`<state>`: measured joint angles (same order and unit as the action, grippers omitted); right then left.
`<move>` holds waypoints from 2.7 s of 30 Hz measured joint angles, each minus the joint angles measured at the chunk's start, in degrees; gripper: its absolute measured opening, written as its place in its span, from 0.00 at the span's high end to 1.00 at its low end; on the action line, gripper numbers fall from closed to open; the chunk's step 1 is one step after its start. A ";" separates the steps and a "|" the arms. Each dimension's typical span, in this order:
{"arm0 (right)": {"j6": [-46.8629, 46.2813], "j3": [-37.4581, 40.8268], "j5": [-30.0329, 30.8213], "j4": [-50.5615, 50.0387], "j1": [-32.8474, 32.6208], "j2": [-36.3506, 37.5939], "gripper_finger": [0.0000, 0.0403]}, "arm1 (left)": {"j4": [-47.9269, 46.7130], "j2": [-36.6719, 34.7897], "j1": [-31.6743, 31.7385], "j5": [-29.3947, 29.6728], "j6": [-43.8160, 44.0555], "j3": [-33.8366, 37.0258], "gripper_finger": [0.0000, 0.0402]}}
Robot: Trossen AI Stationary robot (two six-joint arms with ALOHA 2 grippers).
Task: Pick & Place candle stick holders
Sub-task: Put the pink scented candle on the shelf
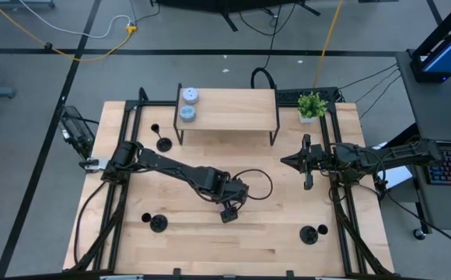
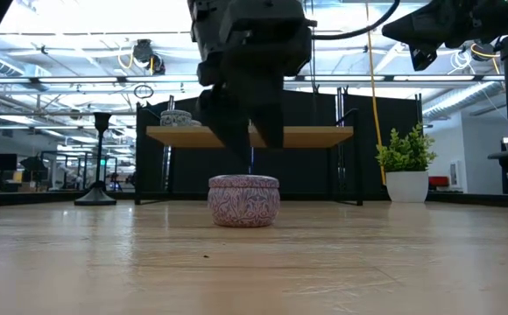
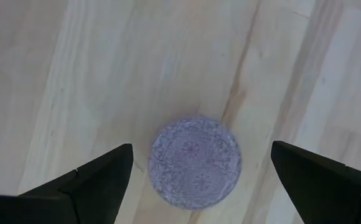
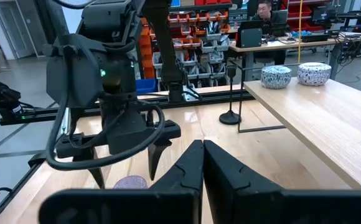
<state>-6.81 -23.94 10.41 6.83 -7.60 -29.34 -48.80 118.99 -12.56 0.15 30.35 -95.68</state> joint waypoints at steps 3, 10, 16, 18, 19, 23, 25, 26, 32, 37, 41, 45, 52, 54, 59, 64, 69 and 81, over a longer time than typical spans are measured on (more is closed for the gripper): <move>0.00 0.00 0.00 0.00 0.00 0.00 0.99 | -0.35 0.01 -0.06 0.37 -0.02 0.02 0.04; 0.00 0.00 0.00 0.00 0.00 0.00 0.99 | 0.47 0.64 0.07 0.42 -0.04 0.00 0.04; -0.02 0.00 0.00 -0.24 0.00 -0.01 0.99 | 1.98 3.65 0.02 -0.29 -0.09 0.13 0.04; -0.02 0.00 -0.01 -0.60 0.00 -0.01 0.99 | 1.82 4.22 0.19 -0.12 0.33 0.13 0.04; -0.02 0.00 0.00 -0.82 0.00 -0.04 0.99 | 1.28 4.23 0.28 -0.09 0.41 0.13 0.04; -0.02 0.00 0.00 -1.11 0.00 -0.04 0.99 | 0.50 4.94 0.37 -0.07 -0.55 0.04 0.04; -0.02 0.00 0.00 -1.19 0.00 -0.02 0.99 | -0.03 5.53 0.33 -0.12 -0.68 0.13 0.04; -0.02 0.00 0.00 -1.27 0.00 -0.01 0.99 | -0.01 5.79 0.33 -0.12 -0.68 0.11 0.04; -0.02 0.00 0.00 -1.33 0.00 -0.02 0.99 | -0.71 6.90 0.38 -1.51 -1.32 0.11 0.04; -0.01 0.00 0.00 -1.51 0.00 -0.02 0.99 | -0.79 6.85 0.45 -1.71 -1.33 0.11 0.05; -0.02 0.00 0.00 -1.51 0.00 -0.02 0.99 | -0.82 6.85 0.48 -1.76 -1.25 0.11 0.12; -0.02 0.00 0.00 -1.51 0.00 -0.02 0.99 | -0.81 6.85 0.48 -1.78 -1.00 0.11 0.24; 0.00 0.00 0.00 -1.51 0.00 -0.02 0.99 | -0.84 6.85 0.72 -2.97 0.20 0.10 0.26; 0.00 0.00 0.00 -1.51 0.00 -0.02 0.99 | -1.22 6.59 0.98 -4.22 0.00 -0.04 0.26; 0.00 0.00 0.02 -1.51 0.00 -0.04 0.99 | -2.37 3.78 2.50 -6.37 -1.57 -0.15 0.25; 0.02 0.00 0.26 -1.51 0.02 -0.02 0.99 | -5.42 -1.07 5.36 -6.31 -3.26 -0.15 0.25; 0.44 0.00 0.24 -1.49 0.75 -0.04 0.99 | -6.80 -8.32 9.38 -6.00 -2.66 -0.17 0.25; 0.44 0.00 0.09 -1.06 3.93 -0.04 0.99 | -6.12 -24.06 21.30 6.11 2.83 -0.22 0.25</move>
<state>-6.37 -23.94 10.50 5.77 -3.67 -29.39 -54.92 94.93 8.74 6.26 33.18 -95.90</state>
